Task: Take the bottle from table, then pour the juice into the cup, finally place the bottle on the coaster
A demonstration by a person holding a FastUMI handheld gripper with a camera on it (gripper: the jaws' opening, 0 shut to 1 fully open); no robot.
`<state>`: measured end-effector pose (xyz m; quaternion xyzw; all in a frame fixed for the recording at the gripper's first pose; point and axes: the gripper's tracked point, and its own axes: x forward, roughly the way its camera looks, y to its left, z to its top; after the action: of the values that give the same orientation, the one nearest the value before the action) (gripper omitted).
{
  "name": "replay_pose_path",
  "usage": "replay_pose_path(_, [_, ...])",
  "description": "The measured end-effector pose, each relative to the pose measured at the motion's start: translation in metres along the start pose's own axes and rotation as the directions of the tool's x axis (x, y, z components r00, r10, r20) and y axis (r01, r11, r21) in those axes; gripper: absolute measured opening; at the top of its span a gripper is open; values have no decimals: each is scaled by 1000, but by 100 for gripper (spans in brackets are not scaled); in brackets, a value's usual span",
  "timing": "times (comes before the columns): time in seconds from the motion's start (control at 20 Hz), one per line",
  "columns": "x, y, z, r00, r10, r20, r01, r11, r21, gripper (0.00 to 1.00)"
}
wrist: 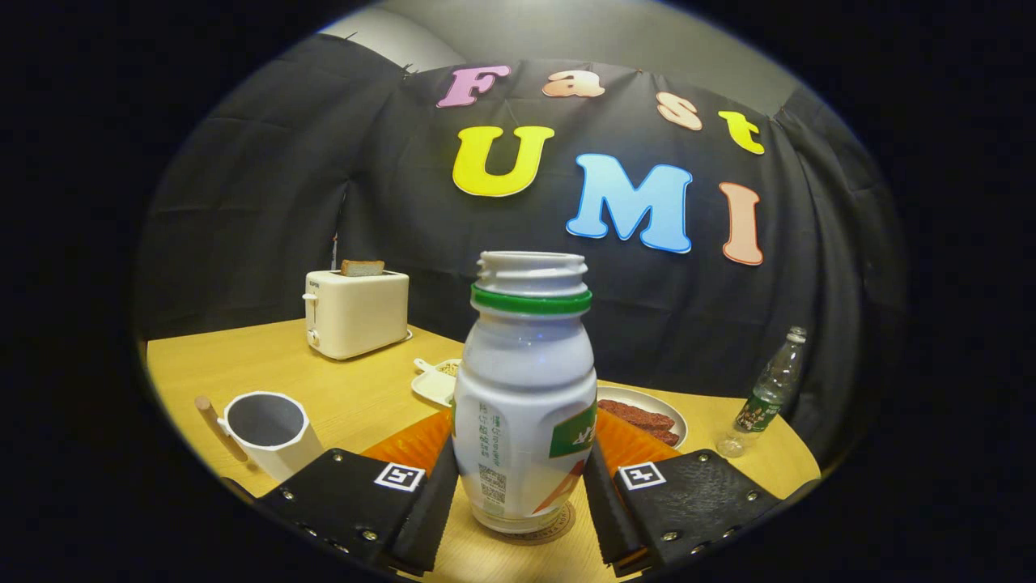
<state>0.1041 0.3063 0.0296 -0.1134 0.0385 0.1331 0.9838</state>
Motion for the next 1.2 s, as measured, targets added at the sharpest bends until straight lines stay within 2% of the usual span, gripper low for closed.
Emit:
replay_pose_path(0.45, [20, -11, -27, 998, -42, -38, 43, 998, 41, 72])
replay_pose_path(1.2, [25, -19, -42, 998, -49, -42, 52, 995, 81, 73])
